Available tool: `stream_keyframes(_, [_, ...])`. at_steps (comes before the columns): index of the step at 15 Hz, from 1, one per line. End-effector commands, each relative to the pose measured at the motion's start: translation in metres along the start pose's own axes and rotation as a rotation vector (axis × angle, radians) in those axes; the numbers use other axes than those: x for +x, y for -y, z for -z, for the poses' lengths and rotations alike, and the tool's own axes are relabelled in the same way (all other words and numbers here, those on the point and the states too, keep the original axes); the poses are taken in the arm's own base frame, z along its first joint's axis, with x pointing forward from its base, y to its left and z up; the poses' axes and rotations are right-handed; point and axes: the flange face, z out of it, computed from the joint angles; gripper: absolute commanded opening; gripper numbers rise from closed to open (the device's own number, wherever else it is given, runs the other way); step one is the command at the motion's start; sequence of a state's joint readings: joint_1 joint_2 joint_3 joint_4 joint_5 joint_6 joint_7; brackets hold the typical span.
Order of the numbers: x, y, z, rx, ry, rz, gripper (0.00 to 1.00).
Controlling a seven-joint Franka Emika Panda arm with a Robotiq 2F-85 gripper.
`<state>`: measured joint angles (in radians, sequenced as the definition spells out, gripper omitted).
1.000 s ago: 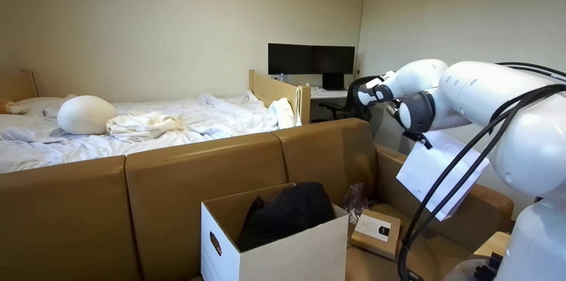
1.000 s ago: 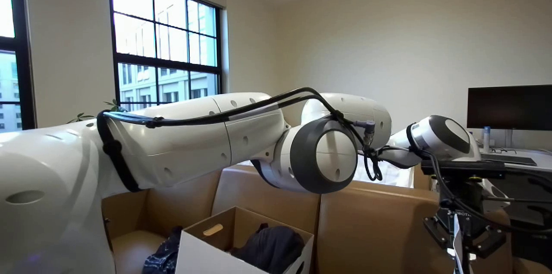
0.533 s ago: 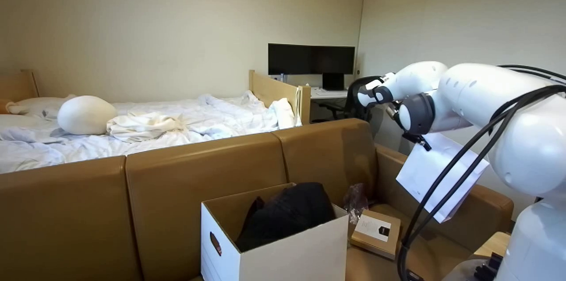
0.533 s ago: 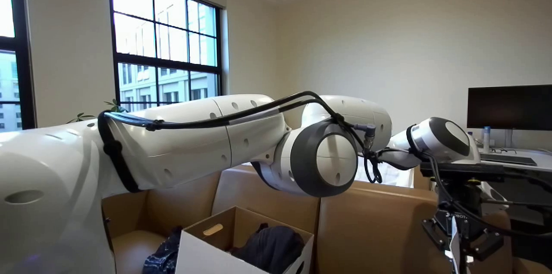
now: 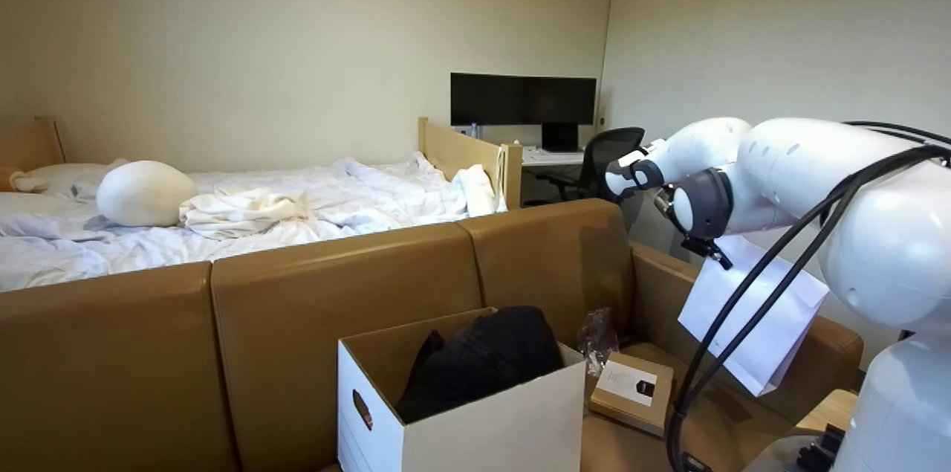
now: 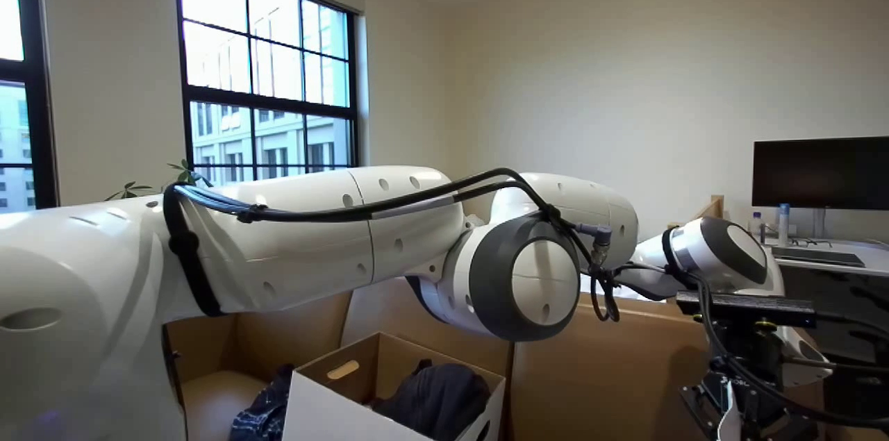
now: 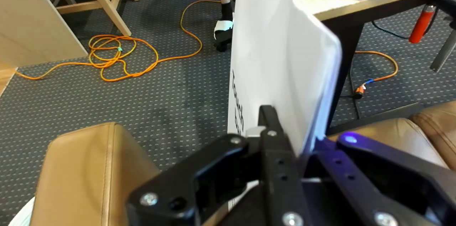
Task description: Remove the paper from the box
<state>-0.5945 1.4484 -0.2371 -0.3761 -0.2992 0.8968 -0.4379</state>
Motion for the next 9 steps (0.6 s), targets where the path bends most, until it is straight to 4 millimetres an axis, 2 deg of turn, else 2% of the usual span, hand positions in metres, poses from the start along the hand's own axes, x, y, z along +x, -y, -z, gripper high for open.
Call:
stream_keyframes(1, [-0.002, -0.012, -0.006, 0.109, -0.045, -0.074, 0.03])
stream_keyframes(9, [0.006, -0.033, -0.011, 0.362, -0.164, -0.211, 0.03])
